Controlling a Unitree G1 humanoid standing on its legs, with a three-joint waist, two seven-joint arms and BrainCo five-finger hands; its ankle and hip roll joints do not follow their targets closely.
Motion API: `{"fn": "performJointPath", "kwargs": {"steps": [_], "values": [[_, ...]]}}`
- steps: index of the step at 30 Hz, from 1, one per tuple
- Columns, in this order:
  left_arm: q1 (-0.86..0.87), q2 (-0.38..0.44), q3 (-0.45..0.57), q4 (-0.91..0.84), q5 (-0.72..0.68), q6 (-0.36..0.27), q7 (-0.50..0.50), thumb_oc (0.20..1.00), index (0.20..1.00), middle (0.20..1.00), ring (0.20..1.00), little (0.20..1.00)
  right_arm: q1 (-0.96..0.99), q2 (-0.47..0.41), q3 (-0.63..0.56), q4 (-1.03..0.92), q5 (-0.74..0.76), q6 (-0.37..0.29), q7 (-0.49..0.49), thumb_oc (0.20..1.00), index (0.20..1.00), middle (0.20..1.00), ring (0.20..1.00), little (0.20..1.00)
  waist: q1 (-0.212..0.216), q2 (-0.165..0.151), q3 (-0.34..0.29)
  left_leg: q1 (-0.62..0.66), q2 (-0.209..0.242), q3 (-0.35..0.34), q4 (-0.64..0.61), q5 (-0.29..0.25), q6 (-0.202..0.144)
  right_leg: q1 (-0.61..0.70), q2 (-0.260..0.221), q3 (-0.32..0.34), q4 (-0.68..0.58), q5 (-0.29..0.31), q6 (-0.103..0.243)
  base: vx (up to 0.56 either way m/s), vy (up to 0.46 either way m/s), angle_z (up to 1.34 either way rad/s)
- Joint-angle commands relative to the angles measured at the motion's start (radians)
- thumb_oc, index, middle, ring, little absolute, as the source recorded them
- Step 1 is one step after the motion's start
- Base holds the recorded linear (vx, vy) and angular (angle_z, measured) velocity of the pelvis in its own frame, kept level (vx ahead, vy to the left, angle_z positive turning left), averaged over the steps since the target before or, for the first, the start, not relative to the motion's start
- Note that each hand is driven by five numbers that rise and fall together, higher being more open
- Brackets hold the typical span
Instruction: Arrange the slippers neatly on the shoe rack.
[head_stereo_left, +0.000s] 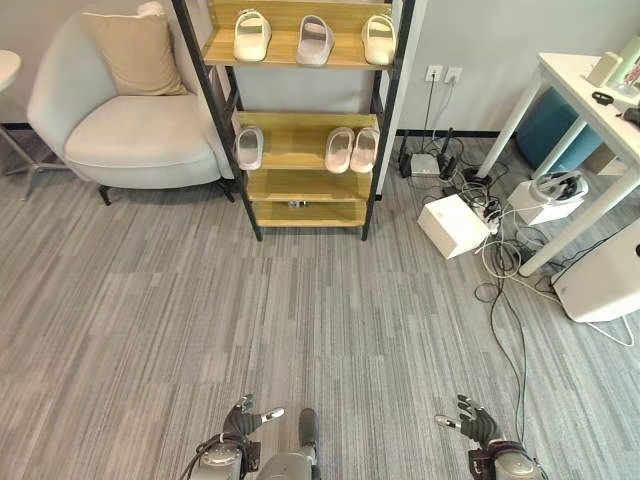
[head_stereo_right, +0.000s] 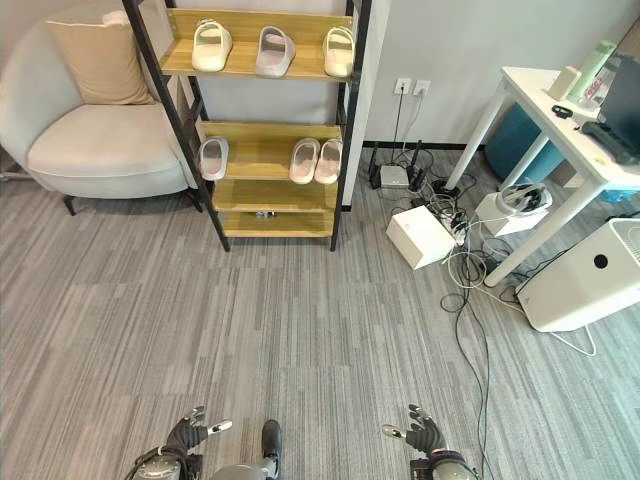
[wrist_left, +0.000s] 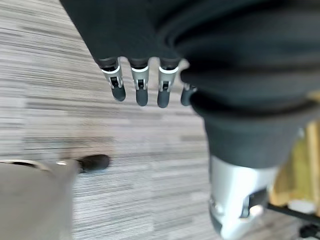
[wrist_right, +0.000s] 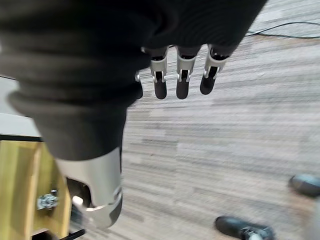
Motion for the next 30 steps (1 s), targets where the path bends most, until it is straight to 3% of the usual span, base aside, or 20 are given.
{"fn": "performJointPath", "kwargs": {"steps": [1,3,5,6,7,9,12,15,17,18,21,22,23,24,26,27,28,30], "values": [[-0.009,0.049,-0.001,-0.062,-0.002,-0.027,0.006,1.000,1.000,1.000,1.000,1.000,-0.034,-0.013,-0.002,-0.037,0.008,-0.024,-0.004,1.000,1.000,1.000,1.000,1.000,0.013,-0.019,0.029,0.022,0.032,0.053,0.034,-0.076,-0.101,0.021,-0.075,0.047,-0.166,0.351,0.053,0.19,0.128,0.14],[-0.018,0.061,-0.009,-0.070,0.004,-0.025,0.000,1.000,1.000,1.000,1.000,1.000,-0.030,-0.004,-0.005,-0.038,0.012,-0.023,-0.002,1.000,1.000,1.000,1.000,1.000,-0.002,-0.003,0.047,0.082,0.033,0.041,0.015,-0.100,-0.095,-0.061,-0.064,0.019,-0.118,0.366,0.043,0.25,0.107,0.29],[-0.021,0.066,-0.010,-0.072,0.008,-0.025,-0.002,1.000,1.000,1.000,1.000,1.000,-0.021,-0.004,-0.011,-0.046,0.018,-0.021,0.001,1.000,1.000,1.000,1.000,1.000,-0.017,0.004,0.056,0.117,0.031,0.026,0.009,-0.115,-0.101,-0.100,-0.053,-0.008,-0.174,0.344,0.033,0.37,0.000,0.19],[-0.023,0.068,-0.013,-0.075,0.015,-0.022,-0.005,1.000,1.000,1.000,1.000,1.000,-0.014,-0.007,-0.024,-0.047,0.028,-0.021,-0.005,1.000,1.000,1.000,1.000,1.000,-0.038,0.003,0.063,0.168,0.027,0.007,0.004,-0.138,-0.112,-0.117,-0.046,-0.037,-0.314,0.340,0.032,0.38,-0.046,0.22],[-0.022,0.068,-0.013,-0.075,0.015,-0.022,-0.005,1.000,1.000,1.000,1.000,1.000,-0.014,-0.007,-0.024,-0.047,0.028,-0.021,-0.005,1.000,1.000,1.000,1.000,1.000,-0.039,0.004,0.065,0.172,0.028,0.005,0.004,-0.140,-0.113,-0.111,-0.045,-0.040,-0.317,0.340,0.032,0.38,-0.078,0.19],[-0.030,0.067,-0.011,-0.072,0.027,-0.020,-0.008,1.000,1.000,1.000,1.000,1.000,-0.005,-0.006,-0.028,-0.055,0.028,-0.021,-0.006,1.000,1.000,1.000,1.000,1.000,-0.053,0.002,0.061,0.206,0.028,-0.007,0.000,-0.151,-0.124,-0.146,-0.043,-0.049,-0.410,0.375,0.041,0.28,-0.083,0.31],[-0.038,0.060,-0.007,-0.069,0.032,-0.021,-0.009,1.000,1.000,1.000,1.000,1.000,0.014,-0.014,-0.038,-0.076,0.013,-0.019,-0.006,1.000,1.000,1.000,1.000,1.000,-0.072,0.005,0.054,0.257,0.034,-0.028,0.005,-0.170,-0.139,-0.152,-0.041,-0.093,-0.452,0.418,0.056,0.30,-0.121,0.26],[-0.034,0.050,-0.009,-0.053,0.028,-0.023,-0.014,1.000,1.000,1.000,1.000,1.000,0.027,-0.021,-0.043,-0.075,0.013,-0.022,-0.009,1.000,1.000,1.000,1.000,1.000,-0.079,0.010,0.030,0.282,0.054,-0.041,0.053,-0.189,-0.153,-0.125,-0.022,-0.093,-0.448,0.393,0.032,0.26,-0.170,0.24],[-0.031,0.046,-0.005,-0.038,0.008,-0.023,-0.025,1.000,1.000,1.000,1.000,1.000,0.013,-0.041,-0.035,-0.066,0.029,-0.028,-0.004,1.000,1.000,1.000,1.000,1.000,-0.068,0.012,0.028,0.216,0.078,-0.059,0.270,-0.111,-0.196,-0.062,0.012,-0.089,-0.463,0.361,-0.008,0.23,-0.251,0.31],[-0.031,0.046,-0.005,-0.038,0.008,-0.023,-0.025,1.000,1.000,1.000,1.000,1.000,0.013,-0.041,-0.035,-0.065,0.030,-0.029,-0.004,1.000,1.000,1.000,1.000,1.000,-0.070,0.012,0.028,0.213,0.079,-0.060,0.276,-0.113,-0.196,-0.062,0.013,-0.091,-0.464,0.361,-0.008,0.15,-0.210,0.04],[-0.041,0.048,-0.006,-0.022,0.002,-0.024,-0.025,1.000,1.000,1.000,1.000,1.000,0.010,-0.067,-0.033,-0.070,0.038,-0.032,0.005,1.000,1.000,1.000,1.000,1.000,-0.050,-0.007,0.052,0.120,0.050,-0.100,0.475,-0.060,-0.213,-0.005,0.012,-0.085,-0.485,0.343,-0.036,0.11,-0.134,-0.20],[-0.041,0.048,-0.006,-0.022,0.002,-0.024,-0.025,1.000,1.000,1.000,1.000,1.000,0.010,-0.067,-0.033,-0.070,0.038,-0.032,0.005,1.000,1.000,1.000,1.000,1.000,-0.050,-0.007,0.052,0.120,0.050,-0.100,0.475,-0.061,-0.213,-0.005,0.012,-0.086,-0.485,0.343,-0.037,0.22,-0.085,-0.30],[-0.045,0.044,-0.001,-0.007,-0.009,-0.022,-0.020,1.000,1.000,1.000,1.000,1.000,0.011,-0.073,-0.033,-0.051,0.038,-0.019,0.006,1.000,1.000,1.000,1.000,1.000,-0.038,-0.021,0.054,0.038,0.065,-0.055,0.423,-0.072,-0.202,0.034,0.000,-0.089,-0.503,0.322,-0.037,0.19,-0.046,-0.14],[-0.044,0.044,-0.001,-0.007,-0.009,-0.022,-0.020,1.000,1.000,1.000,1.000,1.000,0.011,-0.073,-0.033,-0.052,0.038,-0.019,0.006,1.000,1.000,1.000,1.000,1.000,-0.036,-0.020,0.055,0.040,0.066,-0.053,0.424,-0.075,-0.202,0.036,0.001,-0.087,-0.504,0.321,-0.036,0.29,-0.032,0.08],[-0.038,0.043,0.002,0.003,-0.007,-0.020,-0.018,1.000,1.000,1.000,1.000,1.000,0.022,-0.067,-0.039,-0.037,0.043,-0.017,0.006,1.000,1.000,1.000,1.000,1.000,-0.026,-0.021,0.046,0.018,0.096,-0.006,0.268,-0.103,-0.186,0.064,-0.002,-0.083,-0.515,0.302,-0.024,0.27,0.080,0.07],[-0.037,0.037,0.000,0.019,-0.002,-0.020,-0.012,1.000,1.000,1.000,1.000,1.000,0.029,-0.066,-0.036,-0.028,0.037,-0.018,0.001,1.000,1.000,1.000,1.000,1.000,-0.020,-0.002,0.039,-0.021,0.143,0.010,0.117,-0.032,-0.198,0.082,0.006,-0.084,-0.523,0.278,-0.017,0.24,0.104,-0.04],[-0.036,0.037,0.000,0.019,-0.002,-0.020,-0.011,1.000,1.000,1.000,1.000,1.000,0.030,-0.066,-0.036,-0.028,0.037,-0.019,0.001,1.000,1.000,1.000,1.000,1.000,-0.020,-0.002,0.040,-0.013,0.142,0.010,0.105,-0.026,-0.199,0.086,0.005,-0.085,-0.523,0.276,-0.017,0.23,0.128,0.00],[-0.043,0.033,-0.004,0.029,0.001,-0.018,-0.006,1.000,1.000,1.000,1.000,1.000,0.034,-0.071,-0.036,-0.020,0.027,-0.020,-0.001,1.000,1.000,1.000,1.000,1.000,-0.022,0.008,0.037,-0.056,0.190,0.054,0.012,0.053,-0.225,0.117,0.001,-0.099,-0.539,0.260,-0.010,0.20,0.117,-0.12]]}}
